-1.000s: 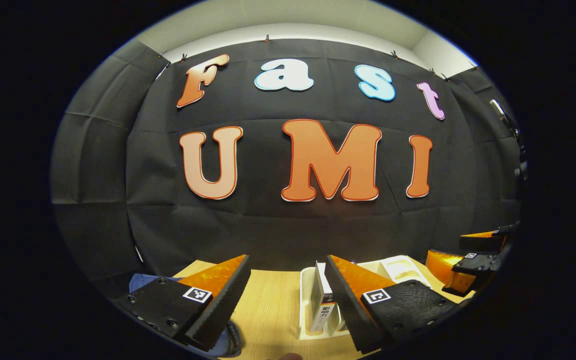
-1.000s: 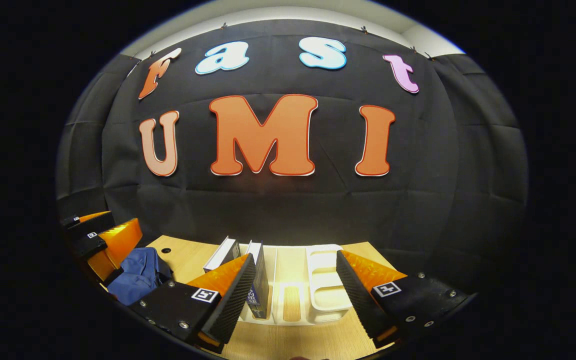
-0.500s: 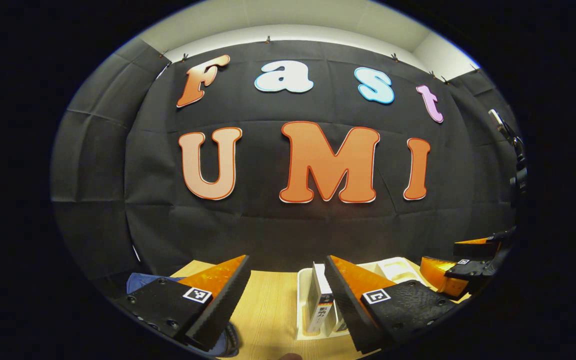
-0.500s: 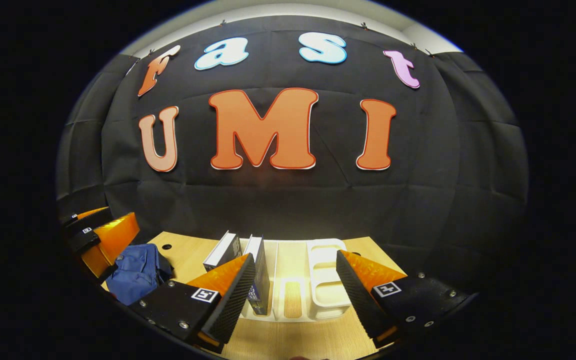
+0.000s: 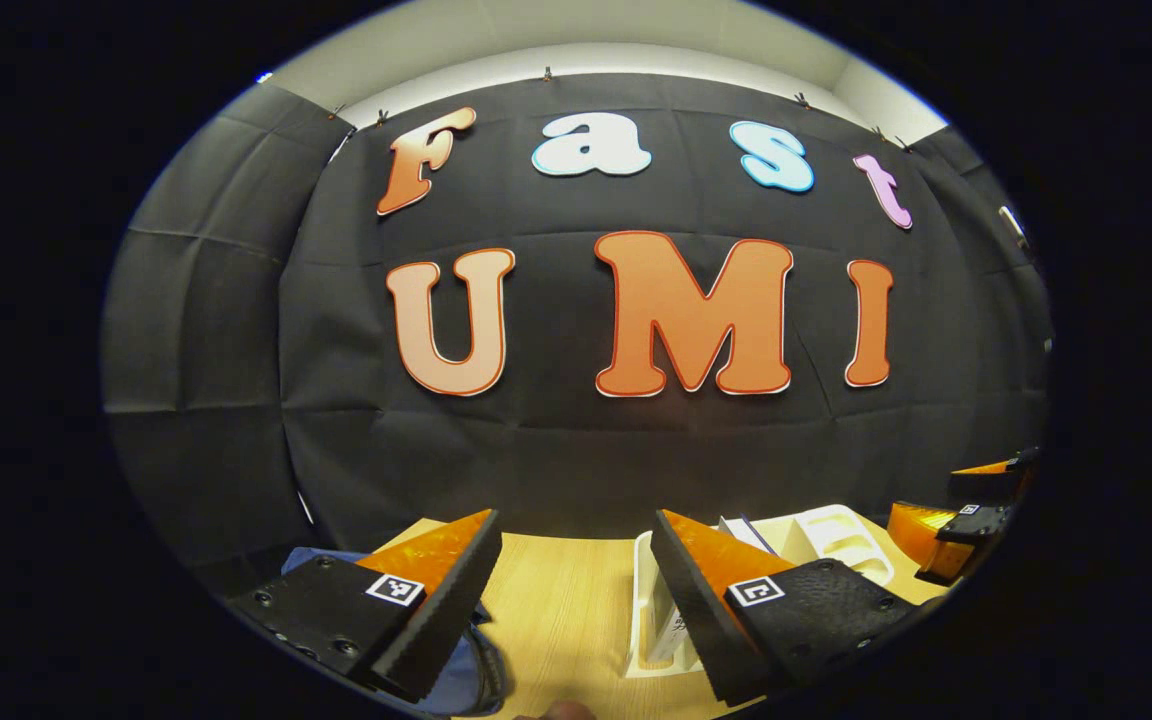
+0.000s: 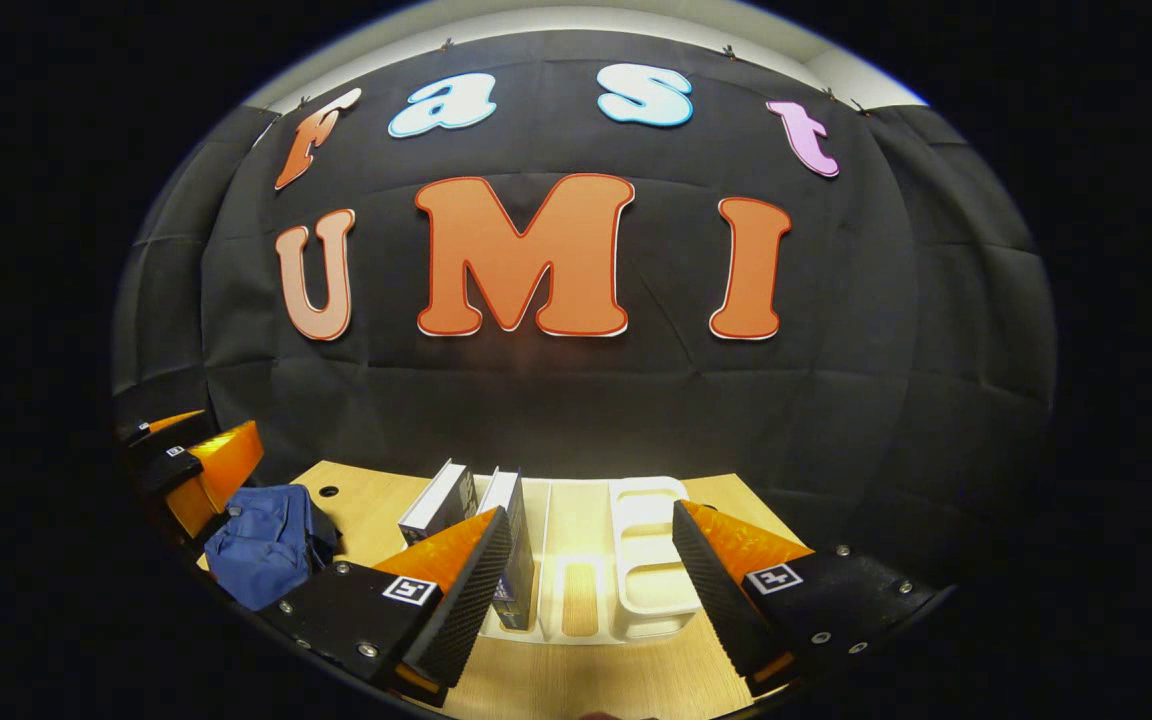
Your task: Open the schoolbag, grab two books from the bookshelf and put them into the schoolbag.
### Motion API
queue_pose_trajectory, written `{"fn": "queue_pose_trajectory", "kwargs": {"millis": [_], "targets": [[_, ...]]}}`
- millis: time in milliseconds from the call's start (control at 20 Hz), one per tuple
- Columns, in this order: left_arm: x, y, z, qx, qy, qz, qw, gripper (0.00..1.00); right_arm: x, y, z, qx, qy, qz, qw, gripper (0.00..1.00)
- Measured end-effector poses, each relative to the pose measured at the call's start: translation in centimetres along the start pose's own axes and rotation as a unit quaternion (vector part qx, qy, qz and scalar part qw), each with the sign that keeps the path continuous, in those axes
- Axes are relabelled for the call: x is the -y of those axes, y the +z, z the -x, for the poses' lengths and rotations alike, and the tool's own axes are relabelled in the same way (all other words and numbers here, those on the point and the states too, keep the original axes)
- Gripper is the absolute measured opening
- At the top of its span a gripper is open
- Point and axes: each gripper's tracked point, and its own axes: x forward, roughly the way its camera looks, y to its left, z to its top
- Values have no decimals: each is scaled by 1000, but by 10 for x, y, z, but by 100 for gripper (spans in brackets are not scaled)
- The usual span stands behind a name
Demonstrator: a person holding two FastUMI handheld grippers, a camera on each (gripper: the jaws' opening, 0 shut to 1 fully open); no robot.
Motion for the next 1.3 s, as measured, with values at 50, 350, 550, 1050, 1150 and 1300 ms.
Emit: {"fn": "queue_pose_trajectory", "kwargs": {"millis": [50, 350, 550, 1050, 1150, 1300], "targets": [[2, -1, 0, -3, -6, 0, 1000, 94, 2, 0, 0, -1, -2, 0, 1000, 96], [-17, 2, 1, 8, -10, -6, 1000, 94, 12, -3, -2, -4, -10, -3, 1000, 96], [-28, -6, -1, -3, -8, -16, 1000, 94, 13, -7, -5, -7, -12, -3, 1000, 96], [-71, -57, -5, -79, -25, -139, 987, 96, 4, -20, -5, -30, 10, -15, 999, 96], [-79, -85, 2, -136, -28, -156, 978, 96, 4, -23, -6, -32, 9, -13, 999, 96], [-88, -120, 10, -183, -36, -188, 964, 98, 5, -24, -6, -34, 10, -10, 999, 96]]}}
